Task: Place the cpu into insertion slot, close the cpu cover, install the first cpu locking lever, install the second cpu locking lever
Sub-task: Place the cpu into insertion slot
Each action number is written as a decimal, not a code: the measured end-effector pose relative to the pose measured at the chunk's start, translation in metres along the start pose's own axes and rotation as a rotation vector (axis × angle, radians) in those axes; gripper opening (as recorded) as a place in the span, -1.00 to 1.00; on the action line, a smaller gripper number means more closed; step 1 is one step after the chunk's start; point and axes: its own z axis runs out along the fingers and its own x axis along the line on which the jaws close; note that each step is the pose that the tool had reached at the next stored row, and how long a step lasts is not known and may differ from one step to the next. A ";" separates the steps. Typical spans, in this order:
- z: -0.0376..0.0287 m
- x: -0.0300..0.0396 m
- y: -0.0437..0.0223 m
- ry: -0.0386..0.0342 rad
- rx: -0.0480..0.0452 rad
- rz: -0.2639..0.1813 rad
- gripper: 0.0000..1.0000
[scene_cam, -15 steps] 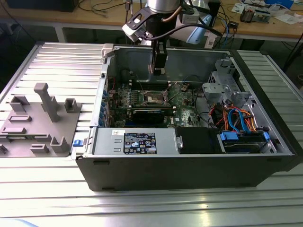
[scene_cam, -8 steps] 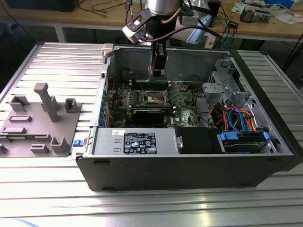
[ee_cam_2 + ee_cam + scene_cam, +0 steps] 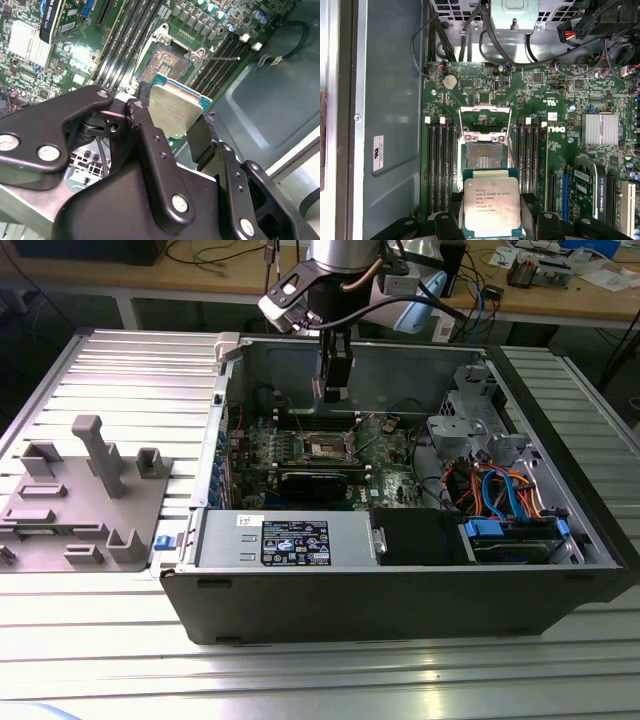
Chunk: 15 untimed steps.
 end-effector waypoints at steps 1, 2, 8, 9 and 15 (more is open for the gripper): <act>0.0003 0.0000 0.0000 0.0001 0.0000 0.000 0.08; 0.0004 0.0000 0.0000 0.0000 0.0000 0.000 0.08; 0.0014 0.0000 0.0000 -0.0001 0.0000 0.000 0.08; 0.0016 0.0000 0.0000 0.0000 0.0000 0.000 0.08; 0.0055 -0.0001 0.0000 0.0000 0.0001 0.000 0.08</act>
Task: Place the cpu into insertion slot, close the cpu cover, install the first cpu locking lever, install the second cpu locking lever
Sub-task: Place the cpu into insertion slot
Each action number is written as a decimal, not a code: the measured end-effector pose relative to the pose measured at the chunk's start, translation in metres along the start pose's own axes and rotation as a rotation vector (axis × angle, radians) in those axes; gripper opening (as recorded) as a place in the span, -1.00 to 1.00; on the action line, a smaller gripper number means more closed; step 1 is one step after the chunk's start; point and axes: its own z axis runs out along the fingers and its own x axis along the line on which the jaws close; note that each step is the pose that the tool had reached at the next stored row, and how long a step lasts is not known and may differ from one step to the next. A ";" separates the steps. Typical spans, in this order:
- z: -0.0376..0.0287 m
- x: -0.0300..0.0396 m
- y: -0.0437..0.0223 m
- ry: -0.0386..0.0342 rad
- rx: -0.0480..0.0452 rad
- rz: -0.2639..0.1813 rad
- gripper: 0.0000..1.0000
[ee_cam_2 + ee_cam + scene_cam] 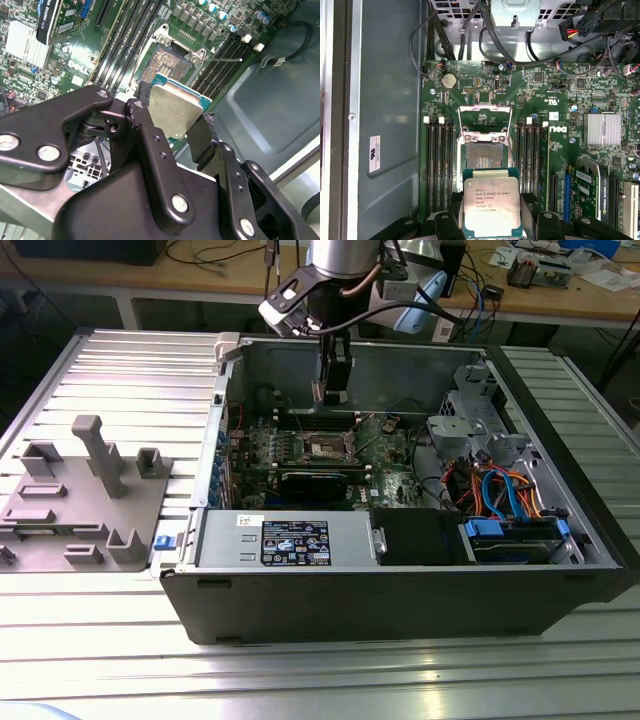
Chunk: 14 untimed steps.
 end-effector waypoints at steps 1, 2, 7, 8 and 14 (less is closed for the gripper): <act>0.0001 0.0000 0.0000 0.0000 0.0000 0.000 0.08; 0.0003 0.0000 0.0000 0.0000 0.0000 0.000 0.08; 0.0062 -0.0002 0.0000 0.0011 -0.0001 0.000 0.08; 0.0064 -0.0002 0.0000 0.0011 -0.0001 0.000 0.08; 0.0075 -0.0003 0.0000 0.0010 -0.0001 0.000 0.08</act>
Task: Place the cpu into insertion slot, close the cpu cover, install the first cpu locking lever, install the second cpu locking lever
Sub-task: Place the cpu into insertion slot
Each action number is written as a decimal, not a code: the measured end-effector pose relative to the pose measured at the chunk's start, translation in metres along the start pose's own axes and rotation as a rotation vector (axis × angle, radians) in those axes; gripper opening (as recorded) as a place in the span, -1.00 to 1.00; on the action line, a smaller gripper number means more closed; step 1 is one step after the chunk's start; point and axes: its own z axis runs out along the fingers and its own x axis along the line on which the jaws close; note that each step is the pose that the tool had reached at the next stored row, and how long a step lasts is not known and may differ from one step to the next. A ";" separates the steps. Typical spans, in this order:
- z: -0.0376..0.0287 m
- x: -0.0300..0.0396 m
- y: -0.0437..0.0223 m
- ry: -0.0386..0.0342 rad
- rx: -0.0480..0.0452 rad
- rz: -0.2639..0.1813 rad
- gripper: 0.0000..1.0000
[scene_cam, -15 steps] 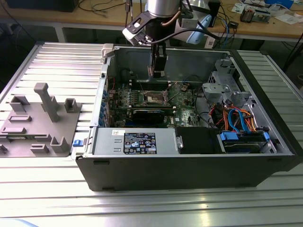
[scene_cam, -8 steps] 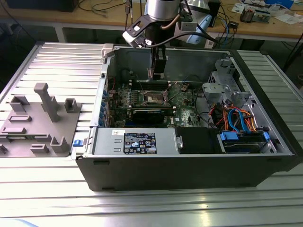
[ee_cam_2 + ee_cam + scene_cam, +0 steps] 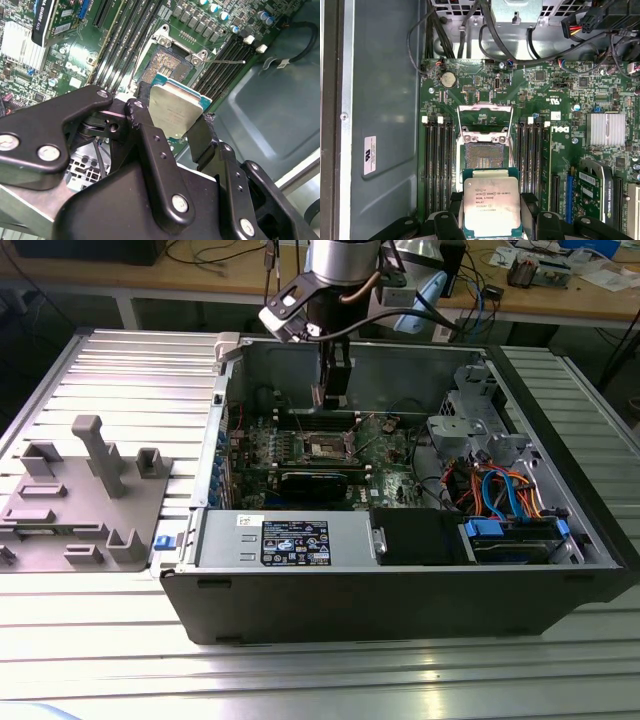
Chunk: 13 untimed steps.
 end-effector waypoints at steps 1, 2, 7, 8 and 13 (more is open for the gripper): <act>0.0001 0.0000 0.0000 -0.0001 0.0001 0.000 0.08; 0.0003 0.0000 0.0000 0.0001 0.0001 0.000 0.08; 0.0010 0.0000 0.0000 0.0000 0.0001 0.000 0.08; 0.0010 0.0000 0.0000 0.0000 0.0000 0.000 0.08; 0.0016 0.0006 -0.0001 -0.0068 0.0000 0.000 0.08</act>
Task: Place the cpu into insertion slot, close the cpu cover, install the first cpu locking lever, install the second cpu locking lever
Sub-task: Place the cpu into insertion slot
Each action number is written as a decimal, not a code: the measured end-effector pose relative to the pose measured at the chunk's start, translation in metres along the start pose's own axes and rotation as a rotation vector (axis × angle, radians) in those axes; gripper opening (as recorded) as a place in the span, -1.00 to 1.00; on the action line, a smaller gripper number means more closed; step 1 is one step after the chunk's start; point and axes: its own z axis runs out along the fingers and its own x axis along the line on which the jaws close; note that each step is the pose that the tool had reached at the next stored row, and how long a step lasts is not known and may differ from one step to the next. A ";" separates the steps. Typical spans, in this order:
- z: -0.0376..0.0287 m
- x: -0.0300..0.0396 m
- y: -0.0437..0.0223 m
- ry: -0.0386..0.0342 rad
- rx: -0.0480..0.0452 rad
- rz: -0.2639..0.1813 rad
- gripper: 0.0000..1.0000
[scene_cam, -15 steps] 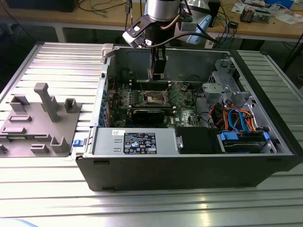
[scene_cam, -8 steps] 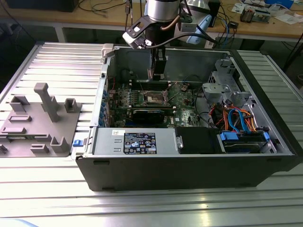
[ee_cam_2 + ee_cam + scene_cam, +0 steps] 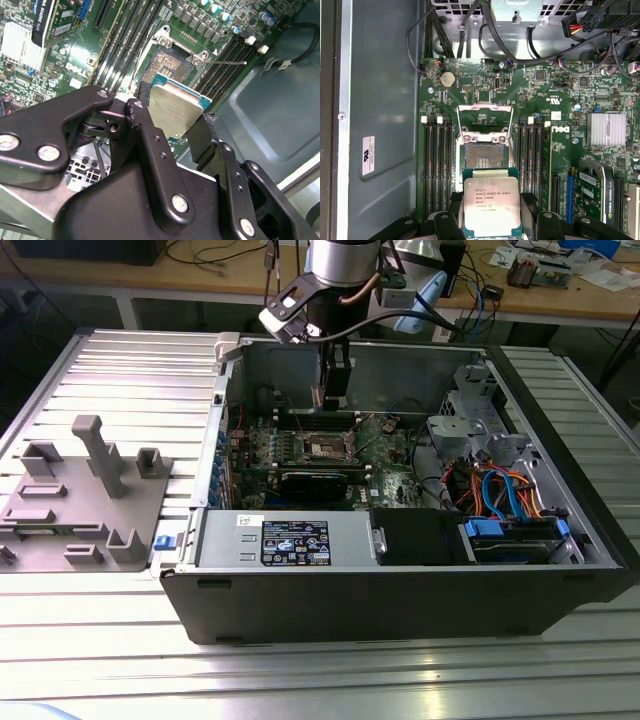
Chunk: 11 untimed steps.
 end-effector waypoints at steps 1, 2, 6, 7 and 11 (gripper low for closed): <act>0.0001 0.0007 0.0001 -0.0072 0.0002 0.000 0.08; 0.0002 0.0010 0.0001 -0.0096 0.0002 0.000 0.08; 0.0007 0.0023 0.0001 -0.0140 0.0004 0.000 0.08; 0.0009 0.0029 0.0001 -0.0140 0.0004 0.000 0.08; 0.0025 0.0067 0.0002 -0.0156 0.0003 0.000 0.08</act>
